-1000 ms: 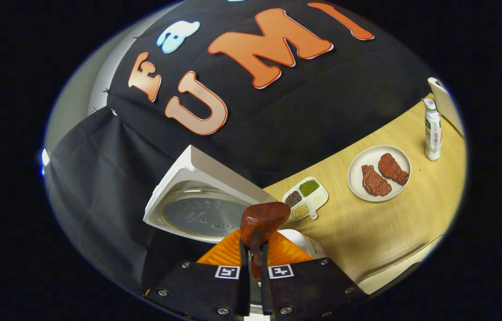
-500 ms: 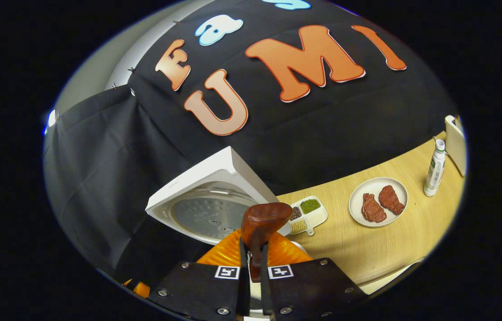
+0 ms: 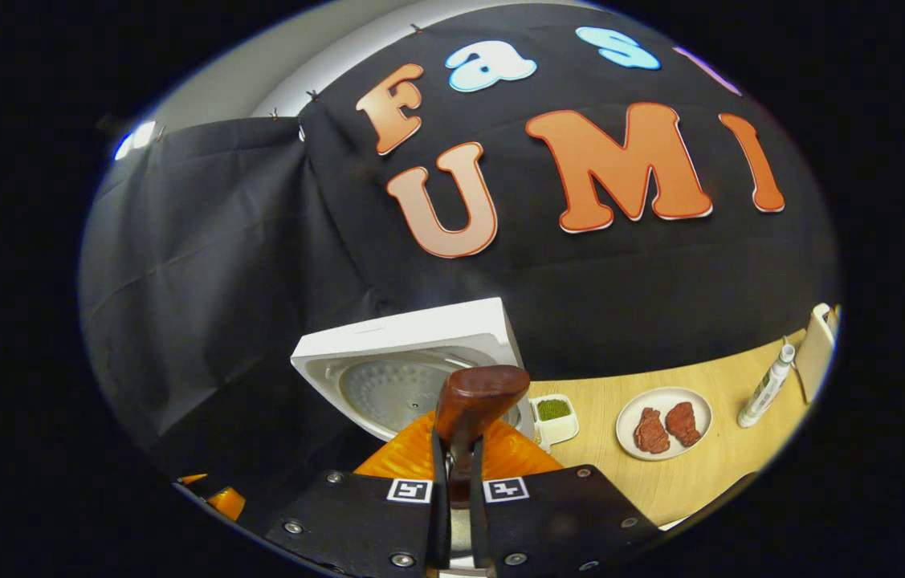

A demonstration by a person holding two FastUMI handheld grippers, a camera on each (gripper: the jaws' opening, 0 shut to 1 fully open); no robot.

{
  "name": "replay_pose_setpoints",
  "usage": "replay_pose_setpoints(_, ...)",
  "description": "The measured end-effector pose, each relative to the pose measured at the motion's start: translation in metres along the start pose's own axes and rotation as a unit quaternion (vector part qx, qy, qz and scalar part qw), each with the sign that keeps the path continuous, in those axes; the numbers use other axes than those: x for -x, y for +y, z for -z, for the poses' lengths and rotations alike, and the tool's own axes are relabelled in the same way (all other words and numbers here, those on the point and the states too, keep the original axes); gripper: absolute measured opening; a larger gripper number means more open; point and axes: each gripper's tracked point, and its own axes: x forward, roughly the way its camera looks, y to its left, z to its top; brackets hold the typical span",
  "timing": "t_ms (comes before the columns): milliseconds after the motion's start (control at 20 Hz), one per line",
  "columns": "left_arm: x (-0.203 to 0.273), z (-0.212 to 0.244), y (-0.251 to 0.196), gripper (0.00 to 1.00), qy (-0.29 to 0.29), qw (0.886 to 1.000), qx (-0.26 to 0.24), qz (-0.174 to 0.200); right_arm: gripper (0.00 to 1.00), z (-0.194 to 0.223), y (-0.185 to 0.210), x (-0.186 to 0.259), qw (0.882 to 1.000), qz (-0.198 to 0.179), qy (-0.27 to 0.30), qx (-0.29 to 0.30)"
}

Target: Close the left gripper, press the button to open the rice cooker; take a wooden spoon from the chopstick holder with the right hand, scoop a spoonful of rice and pour it into the rice cooker, then put the wooden spoon back into the chopstick holder.

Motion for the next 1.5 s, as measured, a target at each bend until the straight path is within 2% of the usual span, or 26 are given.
replay_pose_setpoints(100,0.001,0.001,0.001,0.95,0.002,1.0,0.002,-0.001,0.09,-0.005,0.004,0.002,0.999,0.0,-0.012,0.039)
replay_pose_setpoints(250,0.003,0.001,0.002,0.95,0.003,1.0,0.001,0.0,0.09,-0.013,0.016,0.005,0.996,-0.008,-0.03,0.085)
replay_pose_setpoints(300,0.004,0.0,0.002,0.92,0.003,1.0,-0.001,0.001,0.09,-0.018,0.02,0.005,0.994,-0.008,-0.038,0.106)
replay_pose_setpoints(400,0.004,0.0,0.002,0.95,-0.001,1.0,-0.005,0.003,0.09,-0.027,0.024,0.008,0.986,-0.004,-0.058,0.157)
replay_pose_setpoints(450,0.004,0.001,0.003,0.92,-0.002,1.0,-0.006,0.004,0.09,-0.03,0.028,0.01,0.981,-0.004,-0.066,0.184)
replay_pose_setpoints(550,0.005,0.0,0.002,0.95,-0.001,1.0,-0.005,0.006,0.09,-0.031,0.04,0.012,0.972,-0.015,-0.074,0.222)
replay_pose_setpoints(700,0.006,-0.001,0.002,0.92,0.0,1.0,-0.007,0.007,0.09,-0.03,0.056,0.021,0.963,-0.035,-0.086,0.253)
replay_pose_setpoints(850,0.008,-0.002,0.002,0.95,-0.001,1.0,-0.014,0.006,0.09,-0.035,0.062,0.032,0.956,-0.046,-0.098,0.273)
replay_pose_setpoints(1000,0.015,-0.013,-0.001,0.92,-0.02,0.999,-0.04,-0.008,0.1,-0.045,0.068,0.042,0.96,-0.072,-0.108,0.246)
replay_pose_setpoints(1100,0.027,-0.011,-0.011,0.95,-0.024,0.999,-0.037,-0.006,0.09,-0.052,0.065,0.057,0.965,-0.084,-0.109,0.221)
replay_pose_setpoints(1200,0.03,-0.006,-0.027,0.92,-0.016,0.999,-0.029,0.0,0.09,-0.055,0.055,0.067,0.973,-0.094,-0.104,0.182)
replay_pose_setpoints(1250,0.034,-0.004,-0.032,0.95,-0.013,1.0,-0.028,0.0,0.1,-0.054,0.048,0.07,0.978,-0.098,-0.097,0.159)
replay_pose_setpoints(1350,0.041,-0.004,-0.047,0.92,-0.014,0.999,-0.033,0.003,0.09,-0.052,0.026,0.081,0.984,-0.099,-0.084,0.122)
replay_pose_setpoints(1400,0.042,-0.005,-0.056,0.95,-0.011,0.999,-0.039,0.004,0.09,-0.049,0.01,0.085,0.987,-0.093,-0.078,0.107)
replay_pose_setpoints(1500,0.046,-0.007,-0.072,0.92,-0.011,0.999,-0.048,0.008,0.1,-0.043,-0.025,0.095,0.992,-0.071,-0.063,0.085)
